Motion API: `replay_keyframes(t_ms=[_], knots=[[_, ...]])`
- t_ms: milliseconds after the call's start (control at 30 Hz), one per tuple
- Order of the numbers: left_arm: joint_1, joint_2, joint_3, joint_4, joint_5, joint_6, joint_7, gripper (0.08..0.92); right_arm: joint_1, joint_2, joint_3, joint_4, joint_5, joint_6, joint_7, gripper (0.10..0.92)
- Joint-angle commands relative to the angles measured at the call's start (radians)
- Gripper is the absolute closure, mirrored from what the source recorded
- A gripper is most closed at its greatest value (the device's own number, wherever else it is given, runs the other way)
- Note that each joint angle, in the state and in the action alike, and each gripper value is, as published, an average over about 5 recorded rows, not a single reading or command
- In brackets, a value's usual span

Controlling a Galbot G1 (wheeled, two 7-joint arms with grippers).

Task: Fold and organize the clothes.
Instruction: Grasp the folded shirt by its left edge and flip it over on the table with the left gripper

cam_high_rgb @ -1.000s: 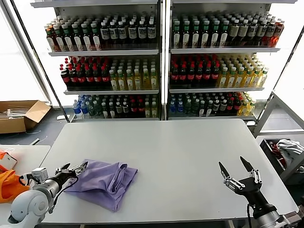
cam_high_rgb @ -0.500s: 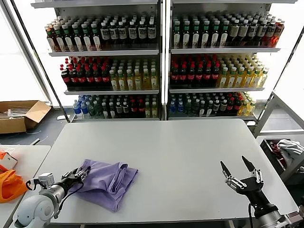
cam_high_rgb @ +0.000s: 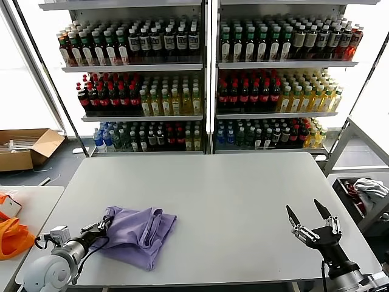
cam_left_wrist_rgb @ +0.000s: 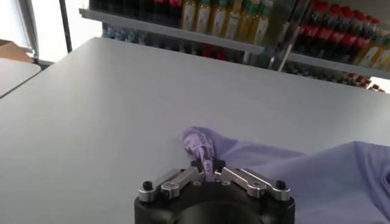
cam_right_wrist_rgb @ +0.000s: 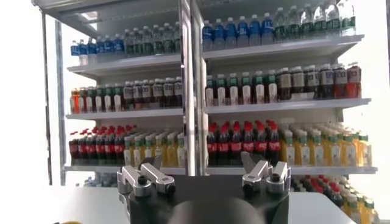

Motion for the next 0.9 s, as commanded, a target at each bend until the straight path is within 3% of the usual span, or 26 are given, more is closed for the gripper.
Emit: replay_keyframes(t_ms=[33,367,533,700,900], knots=[[0.011,0.01,-0.212,0.029,-0.011,-0.024,0.006,0.867,0.005,-0.006,0.004,0.0,0.007,0.003,-0.001,0.203],[0.164,0.165,-0.551,-0.003,-0.073,-0.022,0.036,0.867,0.016,-0.01,-0.03,-0.014,0.008,0.02,-0.005,0.203],[0.23,0.212,-0.64,-0.053,-0.113,-0.014,0.033,0.867,0.027,-0.01,-0.05,-0.025,0.008,0.026,-0.006,0.203],[0.238,0.162,-0.59,-0.163,-0.112,0.009,0.0,0.867,0.013,0.003,-0.046,-0.027,0.012,0.036,-0.008,0.203],[0.222,0.013,-0.372,-0.364,-0.114,0.025,-0.114,0.867,-0.01,0.019,-0.03,-0.03,0.007,0.056,-0.014,0.203]])
